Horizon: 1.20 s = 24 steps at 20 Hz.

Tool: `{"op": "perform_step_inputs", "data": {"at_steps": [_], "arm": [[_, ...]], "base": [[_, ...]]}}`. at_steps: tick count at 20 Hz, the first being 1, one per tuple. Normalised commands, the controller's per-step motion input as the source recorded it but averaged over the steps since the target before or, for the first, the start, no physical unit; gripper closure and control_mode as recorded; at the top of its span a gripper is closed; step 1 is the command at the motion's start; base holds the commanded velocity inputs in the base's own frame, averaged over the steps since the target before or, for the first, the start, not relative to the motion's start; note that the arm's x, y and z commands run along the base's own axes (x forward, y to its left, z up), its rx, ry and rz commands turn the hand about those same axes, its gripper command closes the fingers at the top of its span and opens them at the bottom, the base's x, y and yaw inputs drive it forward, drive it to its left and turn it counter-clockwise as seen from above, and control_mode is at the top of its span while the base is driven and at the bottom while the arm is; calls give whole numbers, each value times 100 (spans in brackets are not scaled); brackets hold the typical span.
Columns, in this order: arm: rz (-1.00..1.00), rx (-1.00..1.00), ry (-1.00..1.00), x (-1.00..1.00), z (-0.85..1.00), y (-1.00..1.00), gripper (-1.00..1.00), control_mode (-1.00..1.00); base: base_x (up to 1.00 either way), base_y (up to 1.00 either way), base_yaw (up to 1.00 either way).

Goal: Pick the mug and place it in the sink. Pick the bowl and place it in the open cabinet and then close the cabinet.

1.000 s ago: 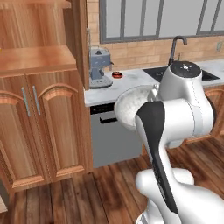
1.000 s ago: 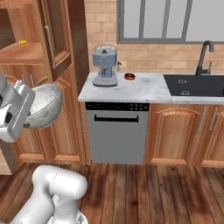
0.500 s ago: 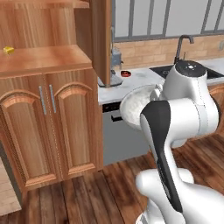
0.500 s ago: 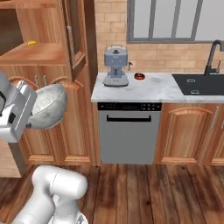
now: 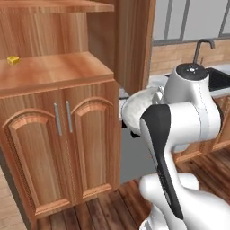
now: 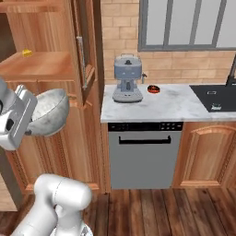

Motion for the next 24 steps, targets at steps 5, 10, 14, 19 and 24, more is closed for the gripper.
{"op": "perform_step_inputs", "data": {"at_steps": [5,10,14,19,24], "arm": [[0,0,0,0,0,0,100,100],[0,0,0,0,0,0,100,100],[0,0,0,0,0,0,100,100],[0,0,0,0,0,0,100,100],[0,0,0,0,0,0,100,100]], "base": [[25,76,-2],[7,78,0],[21,-24,14],[31,-20,37],[43,-3,36]]}}
